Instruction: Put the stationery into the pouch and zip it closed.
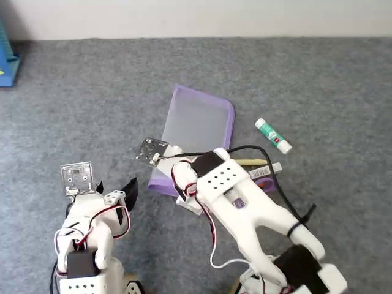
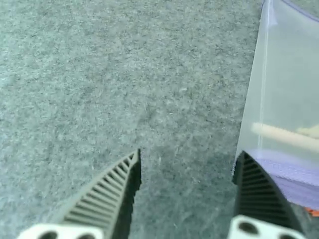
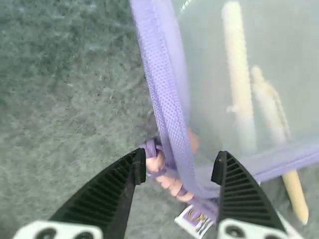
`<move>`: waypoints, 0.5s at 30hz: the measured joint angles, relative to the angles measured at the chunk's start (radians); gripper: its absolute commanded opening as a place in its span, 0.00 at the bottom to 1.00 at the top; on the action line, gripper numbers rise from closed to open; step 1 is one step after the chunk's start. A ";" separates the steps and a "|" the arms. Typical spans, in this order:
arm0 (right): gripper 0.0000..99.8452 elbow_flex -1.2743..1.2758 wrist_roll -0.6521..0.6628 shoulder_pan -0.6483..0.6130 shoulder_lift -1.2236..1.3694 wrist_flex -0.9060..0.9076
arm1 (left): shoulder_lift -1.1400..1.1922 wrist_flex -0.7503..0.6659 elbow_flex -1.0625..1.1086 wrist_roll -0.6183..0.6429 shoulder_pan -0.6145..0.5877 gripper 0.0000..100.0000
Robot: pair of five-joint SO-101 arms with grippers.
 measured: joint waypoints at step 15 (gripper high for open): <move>0.07 -0.021 0.104 0.087 0.103 -0.150 | 0.000 0.000 0.000 0.000 0.000 0.29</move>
